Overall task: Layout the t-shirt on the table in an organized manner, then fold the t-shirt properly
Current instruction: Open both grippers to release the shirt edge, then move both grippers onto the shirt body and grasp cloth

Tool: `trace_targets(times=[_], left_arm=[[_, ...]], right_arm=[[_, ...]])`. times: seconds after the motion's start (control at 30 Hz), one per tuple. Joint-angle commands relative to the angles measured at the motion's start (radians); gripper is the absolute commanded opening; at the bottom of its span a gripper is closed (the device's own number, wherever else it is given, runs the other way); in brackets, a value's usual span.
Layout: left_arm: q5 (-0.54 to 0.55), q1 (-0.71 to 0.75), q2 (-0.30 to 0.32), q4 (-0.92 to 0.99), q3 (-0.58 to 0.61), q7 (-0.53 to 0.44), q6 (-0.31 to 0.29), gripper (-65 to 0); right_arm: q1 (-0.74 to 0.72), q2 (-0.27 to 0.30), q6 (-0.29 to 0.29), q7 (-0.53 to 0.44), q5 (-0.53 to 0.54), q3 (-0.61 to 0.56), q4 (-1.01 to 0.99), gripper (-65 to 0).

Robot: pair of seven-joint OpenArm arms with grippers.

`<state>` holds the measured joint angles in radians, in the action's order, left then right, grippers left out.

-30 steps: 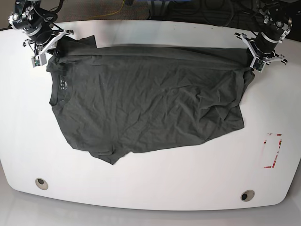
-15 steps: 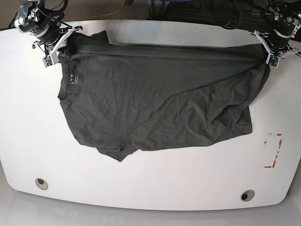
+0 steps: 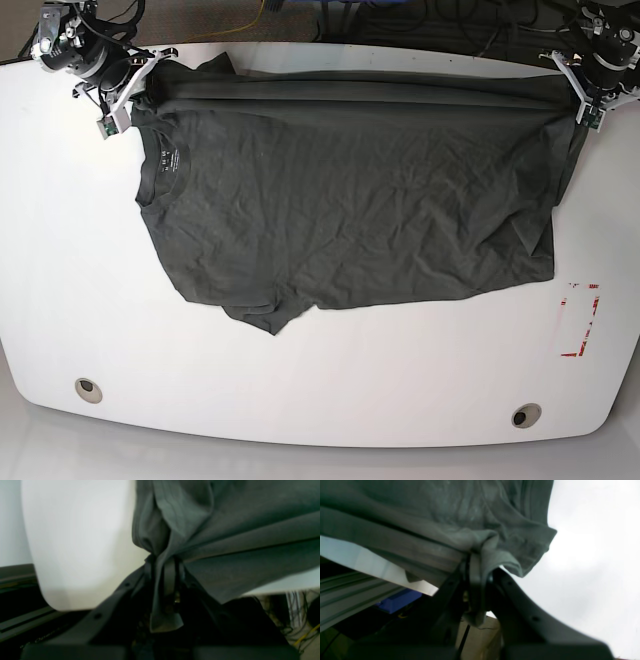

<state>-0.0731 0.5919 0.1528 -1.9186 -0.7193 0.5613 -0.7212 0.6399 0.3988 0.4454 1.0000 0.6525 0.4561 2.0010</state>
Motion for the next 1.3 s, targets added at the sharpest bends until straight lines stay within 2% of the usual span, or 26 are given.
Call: trace_targets(times=[0.0, 0.03, 0.1, 0.27, 0.37, 0.43, 0.6, 0.77, 1.07, 1.27], left_arm=[[-0.018, 0.007, 0.012, -0.014, -0.012, 0.004, 0.023, -57.2], [-0.018, 0.007, 0.012, -0.014, -0.012, 0.004, 0.023, -55.1], [-0.018, 0.007, 0.012, -0.014, -0.010, 0.006, 0.023, -46.4], [-0.018, 0.007, 0.012, -0.014, -0.010, 0.006, 0.023, -25.0], [-0.018, 0.004, 0.015, -0.014, -0.010, 0.006, 0.023, -19.1], [-0.018, 0.003, 0.017, -0.012, -0.007, 0.006, 0.023, -18.2], [-0.018, -0.017, 0.029, -0.012, -0.004, 0.006, 0.023, -17.9], [-0.018, -0.108, 0.063, -0.012, -0.012, 0.001, 0.023, -18.2], [-0.018, -0.349, 0.057, -0.012, 0.010, 0.001, 0.023, -18.3], [-0.034, -0.467, 0.040, -0.014, 0.050, 0.003, 0.023, -18.3]], right_arm=[[0.002, 0.019, -0.009, -0.003, -0.017, 0.013, 0.011, -60.8], [0.002, 0.019, -0.009, -0.003, -0.017, 0.014, 0.011, -58.6], [0.002, 0.019, -0.009, -0.003, -0.017, 0.014, 0.011, -49.9], [0.002, 0.019, -0.009, -0.003, -0.017, 0.017, 0.011, -25.7], [0.001, 0.019, -0.009, -0.003, -0.018, 0.019, 0.011, -14.6], [-0.013, 0.019, -0.009, -0.003, -0.038, 0.020, 0.011, -11.0], [-0.056, 0.013, -0.009, -0.002, -0.153, 0.025, 0.011, -10.3], [-0.131, 0.013, -0.003, -0.002, -0.202, 0.065, 0.011, -10.2], [-0.338, 0.009, -0.001, -0.002, -0.193, 0.066, -0.003, -10.1], [-0.489, -0.048, 0.000, -0.002, -0.201, 0.056, -0.067, -10.2]])
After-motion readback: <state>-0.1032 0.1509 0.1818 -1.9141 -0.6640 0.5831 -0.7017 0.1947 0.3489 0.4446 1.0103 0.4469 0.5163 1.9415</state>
